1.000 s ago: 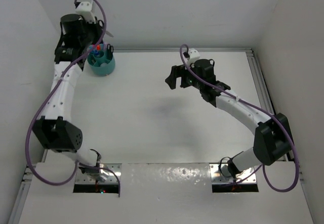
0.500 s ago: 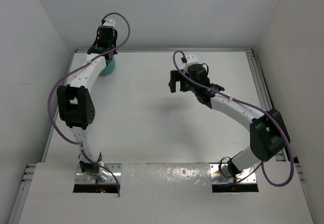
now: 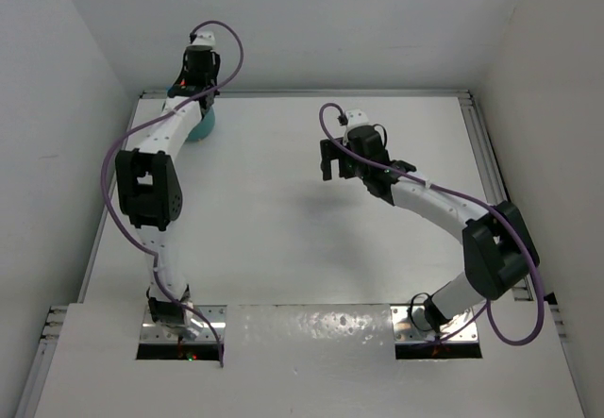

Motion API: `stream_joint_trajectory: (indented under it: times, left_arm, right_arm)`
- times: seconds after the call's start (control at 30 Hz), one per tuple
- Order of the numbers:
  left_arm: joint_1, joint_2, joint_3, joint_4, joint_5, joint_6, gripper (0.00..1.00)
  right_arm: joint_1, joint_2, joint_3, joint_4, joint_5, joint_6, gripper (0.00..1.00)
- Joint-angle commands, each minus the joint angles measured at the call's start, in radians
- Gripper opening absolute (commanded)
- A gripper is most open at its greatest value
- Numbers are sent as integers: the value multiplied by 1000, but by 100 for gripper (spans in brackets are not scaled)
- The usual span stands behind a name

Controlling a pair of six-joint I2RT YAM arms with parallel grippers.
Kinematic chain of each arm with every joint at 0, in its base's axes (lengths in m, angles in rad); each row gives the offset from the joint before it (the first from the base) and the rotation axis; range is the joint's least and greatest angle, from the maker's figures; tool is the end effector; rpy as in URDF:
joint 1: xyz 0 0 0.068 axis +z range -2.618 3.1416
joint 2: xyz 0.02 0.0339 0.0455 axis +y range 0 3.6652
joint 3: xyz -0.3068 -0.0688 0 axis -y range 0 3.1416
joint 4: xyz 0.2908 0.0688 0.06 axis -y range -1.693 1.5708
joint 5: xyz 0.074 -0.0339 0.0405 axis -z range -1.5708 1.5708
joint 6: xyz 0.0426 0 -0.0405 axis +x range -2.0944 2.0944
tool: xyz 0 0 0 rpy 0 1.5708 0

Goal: Sort the stationery into containers
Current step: Place the scissors in the storage box.

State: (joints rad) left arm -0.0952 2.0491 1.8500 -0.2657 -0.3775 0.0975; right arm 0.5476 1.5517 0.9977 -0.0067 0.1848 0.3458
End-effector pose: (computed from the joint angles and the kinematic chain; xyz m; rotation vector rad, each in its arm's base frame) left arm 0.5586 -0.0376 0.3362 -0.0425 2.0211 0.3849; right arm 0.3380 0.1970 0.2567 -0.1063 2.1362 0.3317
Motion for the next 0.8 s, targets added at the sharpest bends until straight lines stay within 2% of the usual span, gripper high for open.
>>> stream_joint_trajectory:
  times: [0.0, 0.57, 0.77]
  left_arm:
    - [18, 23, 74, 56, -4, -12, 0]
    - [32, 112, 94, 23, -24, -18, 0]
    - [37, 152, 107, -10, -32, -19, 11]
  right_arm:
    - [6, -30, -2, 10, 39, -13, 99]
    - [20, -64, -7, -47, 90, -53, 99]
    - [32, -67, -7, -52, 91, -60, 99]
